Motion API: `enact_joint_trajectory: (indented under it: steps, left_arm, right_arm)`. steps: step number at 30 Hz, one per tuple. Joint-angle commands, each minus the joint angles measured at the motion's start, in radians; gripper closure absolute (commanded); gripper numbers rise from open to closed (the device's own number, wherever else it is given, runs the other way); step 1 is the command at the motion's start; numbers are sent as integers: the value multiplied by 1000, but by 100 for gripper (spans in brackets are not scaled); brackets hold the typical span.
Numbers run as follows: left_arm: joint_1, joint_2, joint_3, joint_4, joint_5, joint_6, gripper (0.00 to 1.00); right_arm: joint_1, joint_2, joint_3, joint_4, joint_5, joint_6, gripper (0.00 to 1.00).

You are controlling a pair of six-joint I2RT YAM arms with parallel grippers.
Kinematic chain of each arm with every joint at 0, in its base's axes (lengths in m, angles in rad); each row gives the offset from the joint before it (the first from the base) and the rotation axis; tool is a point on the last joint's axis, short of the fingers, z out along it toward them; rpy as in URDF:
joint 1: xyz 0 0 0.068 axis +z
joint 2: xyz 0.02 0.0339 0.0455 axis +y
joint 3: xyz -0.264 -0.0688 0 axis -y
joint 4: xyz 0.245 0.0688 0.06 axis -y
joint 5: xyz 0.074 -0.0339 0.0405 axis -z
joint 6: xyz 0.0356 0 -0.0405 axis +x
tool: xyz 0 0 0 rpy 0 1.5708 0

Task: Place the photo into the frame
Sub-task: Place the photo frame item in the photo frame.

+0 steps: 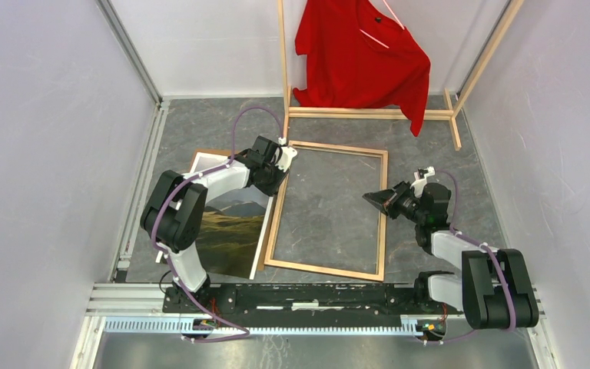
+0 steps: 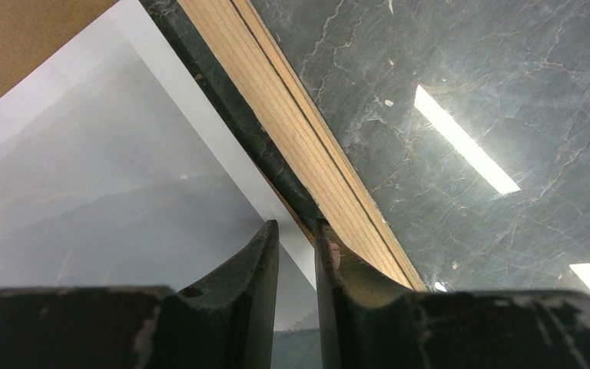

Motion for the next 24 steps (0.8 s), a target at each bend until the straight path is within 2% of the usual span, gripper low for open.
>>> enact_joint_trajectory:
  steps: [1,11,24]
  left_arm:
    - [-10,-13,-15,-19,45,38,69]
    - [-10,-13,-15,-21,46,37,69]
    - [-11,-7,-10,-21,58,36,70]
  right_arm:
    - [1,-15,23,67,-15,16,100]
    - [5,-13,7,146,-10,51,100]
    - [53,-34,9,164,19,106,100]
